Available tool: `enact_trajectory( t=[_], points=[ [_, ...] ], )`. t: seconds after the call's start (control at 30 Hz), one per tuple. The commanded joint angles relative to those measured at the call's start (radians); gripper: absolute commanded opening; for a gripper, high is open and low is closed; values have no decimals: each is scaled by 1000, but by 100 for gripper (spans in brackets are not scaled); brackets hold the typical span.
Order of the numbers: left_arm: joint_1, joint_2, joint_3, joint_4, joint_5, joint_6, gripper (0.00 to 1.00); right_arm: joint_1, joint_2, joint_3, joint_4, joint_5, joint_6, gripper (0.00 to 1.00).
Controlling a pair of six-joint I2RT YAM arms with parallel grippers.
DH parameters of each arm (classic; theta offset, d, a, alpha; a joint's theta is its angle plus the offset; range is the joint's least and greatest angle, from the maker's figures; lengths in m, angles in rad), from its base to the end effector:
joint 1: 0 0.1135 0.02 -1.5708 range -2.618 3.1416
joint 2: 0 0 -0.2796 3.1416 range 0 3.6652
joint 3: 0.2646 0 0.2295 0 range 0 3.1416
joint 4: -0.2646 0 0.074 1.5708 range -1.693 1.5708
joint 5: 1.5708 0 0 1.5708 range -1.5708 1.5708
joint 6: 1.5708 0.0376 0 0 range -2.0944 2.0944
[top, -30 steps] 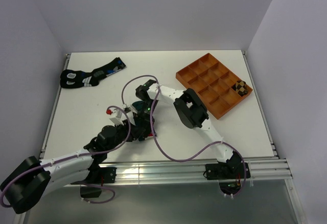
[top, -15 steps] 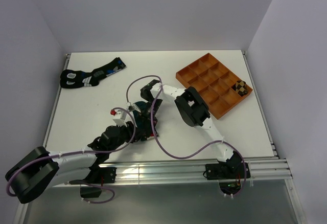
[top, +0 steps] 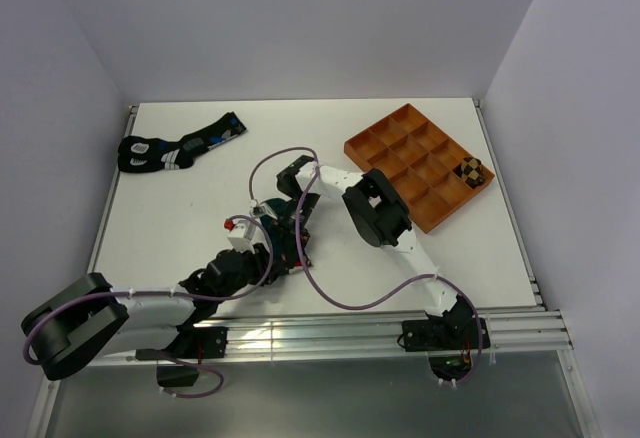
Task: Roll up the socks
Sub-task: Roll the sock at the center of the board.
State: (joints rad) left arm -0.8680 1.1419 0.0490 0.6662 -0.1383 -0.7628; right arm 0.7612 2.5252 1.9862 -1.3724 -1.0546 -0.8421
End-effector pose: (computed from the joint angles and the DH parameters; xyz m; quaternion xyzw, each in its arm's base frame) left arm 0.1075 -0.1189 0.1526 0.0068 0.8396 -0.3533 0.4125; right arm 0.2947 0.3259 0.1257 0.5526 -0.6536 -0.5014 0.1263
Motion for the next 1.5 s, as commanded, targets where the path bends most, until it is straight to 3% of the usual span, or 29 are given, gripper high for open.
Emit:
enact_trajectory(
  t=[0.0, 0.23, 0.4, 0.43, 0.47, 0.57, 0.63, 0.83, 1.0, 1.3, 1.47],
  points=[
    [-12, 13, -5, 16, -4, 13, 39, -13, -5, -20, -33, 64, -12, 12],
    [-20, 103, 29, -2, 29, -4, 25, -14, -90, -116, 189, 99, 167, 12],
    [-22, 156, 28, 24, 57, -35, 1, -14, -178, -222, 396, 177, 325, 14],
    [-22, 162, 28, 21, 59, -39, 0, -14, -209, -257, 451, 191, 356, 16],
    [-22, 162, 23, 26, 69, -49, 0, -14, -229, -283, 490, 202, 379, 27],
    [-20, 139, 15, 3, 77, -82, 0, -16, -325, -395, 643, 266, 452, 45],
    [-20, 107, 20, -32, 92, -102, 0, -19, -406, -472, 737, 301, 486, 49],
    [10, -2, 52, -217, 169, -145, 0, -40, -581, -599, 883, 372, 518, 50],
    [122, -16, 86, -309, 267, -191, 0, -74, -675, -670, 932, 409, 489, 49],
    [213, 165, 224, -375, 497, -260, 0, -71, -983, -986, 1098, 436, 313, 47],
    [251, 242, 258, -404, 611, -306, 0, -22, -1078, -1102, 1145, 421, 219, 46]
  ],
)
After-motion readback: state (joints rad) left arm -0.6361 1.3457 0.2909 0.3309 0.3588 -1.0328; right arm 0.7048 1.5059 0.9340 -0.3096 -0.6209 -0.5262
